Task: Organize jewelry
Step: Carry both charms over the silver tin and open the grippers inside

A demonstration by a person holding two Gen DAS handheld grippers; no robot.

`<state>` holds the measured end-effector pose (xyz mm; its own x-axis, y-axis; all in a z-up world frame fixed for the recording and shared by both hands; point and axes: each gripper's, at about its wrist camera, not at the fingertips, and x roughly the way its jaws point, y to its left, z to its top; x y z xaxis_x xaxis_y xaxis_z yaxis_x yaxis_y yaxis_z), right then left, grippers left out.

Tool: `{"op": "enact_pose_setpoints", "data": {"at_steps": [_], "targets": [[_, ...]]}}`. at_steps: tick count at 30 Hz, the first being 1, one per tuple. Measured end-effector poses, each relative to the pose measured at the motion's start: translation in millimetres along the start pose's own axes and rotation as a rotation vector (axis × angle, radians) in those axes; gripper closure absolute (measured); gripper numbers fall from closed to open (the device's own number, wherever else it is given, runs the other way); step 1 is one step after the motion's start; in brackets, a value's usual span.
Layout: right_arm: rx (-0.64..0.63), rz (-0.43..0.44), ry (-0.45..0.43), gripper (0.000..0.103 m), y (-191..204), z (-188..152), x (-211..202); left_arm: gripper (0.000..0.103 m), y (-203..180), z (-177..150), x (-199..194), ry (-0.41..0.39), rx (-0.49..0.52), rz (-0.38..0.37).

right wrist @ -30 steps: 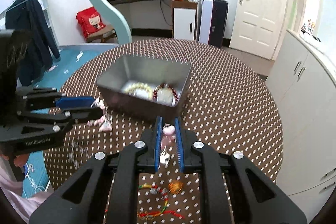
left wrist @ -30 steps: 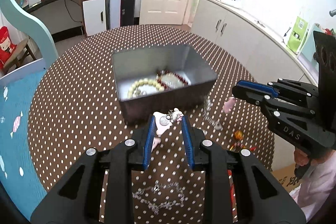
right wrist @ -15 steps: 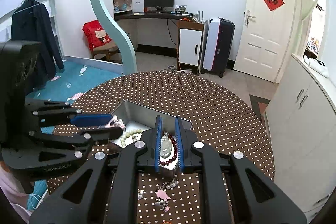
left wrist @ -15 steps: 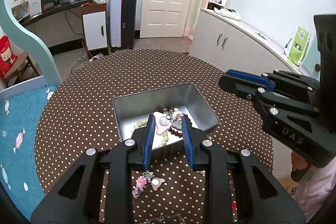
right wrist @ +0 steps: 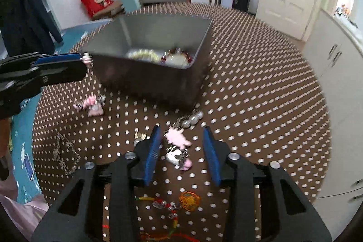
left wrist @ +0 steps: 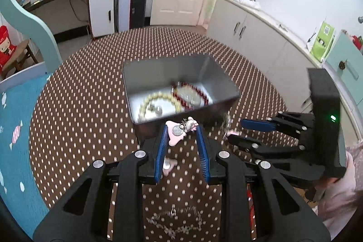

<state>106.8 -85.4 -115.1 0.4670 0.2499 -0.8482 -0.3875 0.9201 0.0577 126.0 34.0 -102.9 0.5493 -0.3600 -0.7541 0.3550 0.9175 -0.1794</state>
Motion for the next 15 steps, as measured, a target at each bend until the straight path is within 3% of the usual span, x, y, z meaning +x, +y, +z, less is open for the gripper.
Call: {"op": "enact_pose_setpoints", "data": {"at_steps": [2,4,10,15], "targets": [[-0.01,-0.003,-0.008,0.069,3.1,0.2,-1.4,0.077,1.1,-6.4,2.2,0.016,-0.012,-0.004],[-0.009,-0.024,-0.008,0.087,3.8,2.4,-4.8,0.077,1.3,-10.0,4.4,0.028,-0.018,-0.008],[0.008,-0.035,0.001,0.088,-3.0,4.5,-14.8,0.077,-3.7,-13.9,7.7,0.035,-0.015,-0.015],[0.033,-0.055,-0.041,0.088,-16.1,6.0,-35.8,0.077,-6.7,-6.5,2.1,0.007,0.004,-0.022]]}}
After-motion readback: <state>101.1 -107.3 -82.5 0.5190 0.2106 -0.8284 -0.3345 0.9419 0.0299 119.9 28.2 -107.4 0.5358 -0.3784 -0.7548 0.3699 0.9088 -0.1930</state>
